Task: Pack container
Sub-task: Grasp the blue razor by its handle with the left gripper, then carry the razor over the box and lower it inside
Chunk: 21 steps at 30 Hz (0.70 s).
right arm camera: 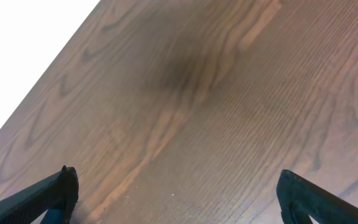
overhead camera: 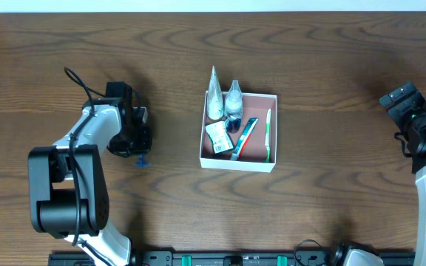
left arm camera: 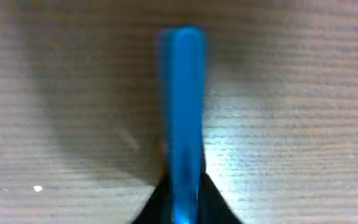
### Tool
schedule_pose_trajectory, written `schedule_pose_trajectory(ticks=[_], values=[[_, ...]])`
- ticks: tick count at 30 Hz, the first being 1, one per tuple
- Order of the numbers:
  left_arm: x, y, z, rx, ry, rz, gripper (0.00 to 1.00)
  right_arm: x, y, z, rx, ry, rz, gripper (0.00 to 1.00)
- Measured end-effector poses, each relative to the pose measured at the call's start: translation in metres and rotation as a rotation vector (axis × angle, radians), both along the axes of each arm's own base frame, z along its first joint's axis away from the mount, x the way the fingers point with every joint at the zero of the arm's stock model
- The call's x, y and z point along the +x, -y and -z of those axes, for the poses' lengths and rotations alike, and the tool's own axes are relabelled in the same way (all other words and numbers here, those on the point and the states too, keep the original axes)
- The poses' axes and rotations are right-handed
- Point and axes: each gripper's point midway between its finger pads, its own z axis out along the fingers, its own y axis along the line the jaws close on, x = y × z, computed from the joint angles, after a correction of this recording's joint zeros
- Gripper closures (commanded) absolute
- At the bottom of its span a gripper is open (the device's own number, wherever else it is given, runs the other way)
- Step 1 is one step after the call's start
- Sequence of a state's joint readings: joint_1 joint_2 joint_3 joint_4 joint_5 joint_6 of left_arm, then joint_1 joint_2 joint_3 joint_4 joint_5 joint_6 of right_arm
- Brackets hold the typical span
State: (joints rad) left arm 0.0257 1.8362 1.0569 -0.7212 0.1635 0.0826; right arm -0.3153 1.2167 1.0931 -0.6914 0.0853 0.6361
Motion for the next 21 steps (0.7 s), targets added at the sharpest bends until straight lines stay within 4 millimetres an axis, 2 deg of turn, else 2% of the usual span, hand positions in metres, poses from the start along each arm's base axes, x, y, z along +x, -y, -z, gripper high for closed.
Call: schedule_pose_trajectory(ticks=[7, 9, 12, 14, 16, 19, 21], values=[[-0.006, 0.001, -0.004, -0.003, -0.032, 0.0, 0.94, 0.0, 0.0, 0.0, 0.0, 0.0, 0.0, 0.01], [-0.011, 0.001, -0.009, -0.004, -0.067, -0.01, 0.94, 0.0, 0.0, 0.0, 0.0, 0.0, 0.0, 0.01], [-0.006, 0.004, -0.028, -0.019, -0.08, -0.032, 0.94, 0.0, 0.0, 0.0, 0.0, 0.0, 0.0, 0.01], [0.006, 0.012, -0.053, -0.059, -0.037, -0.038, 0.94, 0.0, 0.0, 0.0, 0.0, 0.0, 0.0, 0.01], [0.022, 0.026, -0.087, -0.115, 0.052, -0.03, 0.94, 0.0, 0.0, 0.0, 0.0, 0.0, 0.0, 0.01], [0.042, 0.061, -0.157, -0.214, 0.252, 0.027, 0.94, 0.0, 0.0, 0.0, 0.0, 0.0, 0.0, 0.01], [0.047, 0.089, -0.204, -0.269, 0.399, 0.082, 0.94, 0.0, 0.0, 0.0, 0.0, 0.0, 0.0, 0.01]])
